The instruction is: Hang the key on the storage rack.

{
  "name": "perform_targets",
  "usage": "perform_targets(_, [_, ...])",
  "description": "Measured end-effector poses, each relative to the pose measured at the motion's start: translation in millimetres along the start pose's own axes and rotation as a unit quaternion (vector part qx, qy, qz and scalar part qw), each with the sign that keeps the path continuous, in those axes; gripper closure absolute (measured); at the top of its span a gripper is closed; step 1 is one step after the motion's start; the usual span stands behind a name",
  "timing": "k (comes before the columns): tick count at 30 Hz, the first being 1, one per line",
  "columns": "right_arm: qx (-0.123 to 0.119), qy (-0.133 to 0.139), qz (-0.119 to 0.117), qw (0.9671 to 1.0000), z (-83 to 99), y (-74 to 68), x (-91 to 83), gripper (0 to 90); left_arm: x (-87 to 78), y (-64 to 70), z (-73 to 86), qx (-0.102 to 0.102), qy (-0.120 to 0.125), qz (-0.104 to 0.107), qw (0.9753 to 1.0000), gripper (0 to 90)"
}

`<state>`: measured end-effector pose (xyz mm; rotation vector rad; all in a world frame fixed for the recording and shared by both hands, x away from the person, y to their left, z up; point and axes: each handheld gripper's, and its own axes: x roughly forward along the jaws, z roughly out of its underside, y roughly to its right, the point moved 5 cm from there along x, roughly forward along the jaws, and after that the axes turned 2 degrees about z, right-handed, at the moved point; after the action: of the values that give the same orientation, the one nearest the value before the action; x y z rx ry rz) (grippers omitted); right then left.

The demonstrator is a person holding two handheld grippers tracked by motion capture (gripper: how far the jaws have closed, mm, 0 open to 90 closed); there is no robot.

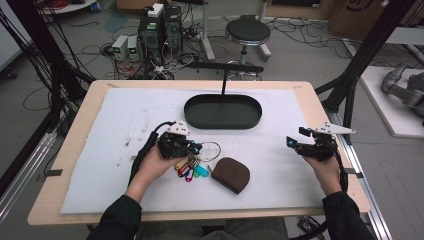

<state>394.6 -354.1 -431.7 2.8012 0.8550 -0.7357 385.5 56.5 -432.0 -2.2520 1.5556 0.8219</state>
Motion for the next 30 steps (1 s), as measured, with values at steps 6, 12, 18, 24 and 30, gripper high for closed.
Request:
perform_targets(6, [0.001, 0.000, 0.000, 1.0000, 0.0, -0.2, 0.2, 27.5, -10.1, -0.5, -5.8, 0.001, 0.025, -0.006, 0.9997, 86.4])
perform_targets(12, [0.003, -0.001, 0.000, 1.0000, 0.1, -0.8, 0.2, 27.5, -25.8, 1.9, -16.4, 0.005, 0.059, -0.012, 0.9982, 86.4])
perform_targets(18, [0.003, -0.002, 0.001, 1.0000, 0.2, -0.7, 0.4, 27.5, -40.5, 3.9, -27.2, 0.011, 0.085, -0.020, 0.9961, 86.4])
perform_targets(24, [0.002, -0.002, 0.001, 1.0000, 0.4, -0.1, 1.0, 27.5, -51.4, 3.2, -36.1, 0.015, 0.102, -0.027, 0.9943, 86.4])
perform_targets(30, [0.001, -0.003, 0.001, 1.0000, 0.6, 0.0, 1.4, 27.5, -61.3, 4.6, -48.7, 0.021, 0.119, -0.032, 0.9921, 86.4])
